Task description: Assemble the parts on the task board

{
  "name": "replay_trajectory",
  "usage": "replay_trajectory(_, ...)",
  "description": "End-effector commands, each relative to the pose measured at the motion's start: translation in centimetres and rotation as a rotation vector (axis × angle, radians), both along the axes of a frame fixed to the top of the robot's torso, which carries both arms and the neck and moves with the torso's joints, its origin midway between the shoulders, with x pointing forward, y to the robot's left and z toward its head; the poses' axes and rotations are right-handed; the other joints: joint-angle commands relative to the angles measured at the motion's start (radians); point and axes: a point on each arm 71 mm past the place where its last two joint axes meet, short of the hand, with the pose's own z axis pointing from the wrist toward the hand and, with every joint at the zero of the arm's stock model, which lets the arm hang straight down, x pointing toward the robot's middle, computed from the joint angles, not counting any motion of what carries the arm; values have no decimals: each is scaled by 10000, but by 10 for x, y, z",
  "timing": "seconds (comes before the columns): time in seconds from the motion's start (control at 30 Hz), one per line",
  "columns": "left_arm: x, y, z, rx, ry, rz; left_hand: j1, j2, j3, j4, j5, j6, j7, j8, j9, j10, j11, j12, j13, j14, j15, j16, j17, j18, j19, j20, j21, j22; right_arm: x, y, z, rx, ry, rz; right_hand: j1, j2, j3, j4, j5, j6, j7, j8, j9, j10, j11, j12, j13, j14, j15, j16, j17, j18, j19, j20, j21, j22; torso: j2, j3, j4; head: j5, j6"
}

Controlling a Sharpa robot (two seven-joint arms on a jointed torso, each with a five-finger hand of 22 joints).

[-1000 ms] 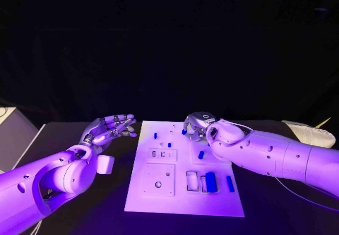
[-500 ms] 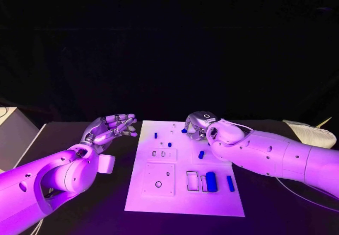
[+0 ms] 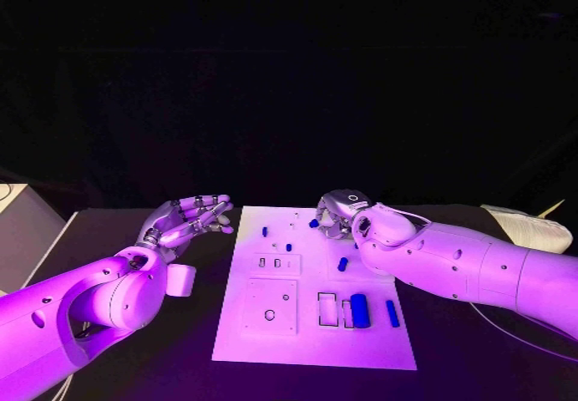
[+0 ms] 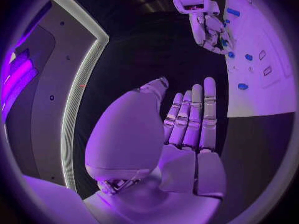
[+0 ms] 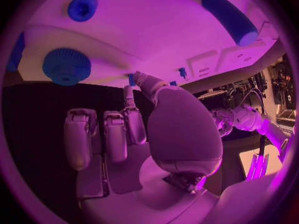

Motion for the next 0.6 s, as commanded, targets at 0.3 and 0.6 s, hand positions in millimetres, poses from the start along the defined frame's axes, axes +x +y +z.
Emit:
replay_trajectory(0.3,0,-2,1,-77,-86,-141,63,6,22,14,-31,-54,238,-66,-17,-81,-10,10,7,-67,17,39,-17,93,-95,-27,35,19,0,0,-1,-74,-38,45,-55,63,30,67,7,-32,-9,-34,-16,79,16,33,1175,1012,-55,34,2495,-124,632,-90,58,1691,0,2,0,-4,-22)
replay_trajectory(0.6,0,-1,1,-71,-90,-120,63,6,22,14,-31,-54,238,-66,-17,-81,-10,10,7,-67,17,39,-17,93,-95,-27,35,19,-3,2,7,543,-982,166,63,51,85,40,515,-58,9,-77,-49,162,27,105,1256,1017,-51,41,2515,-150,676,-94,140,1790,2,-1,0,0,-19)
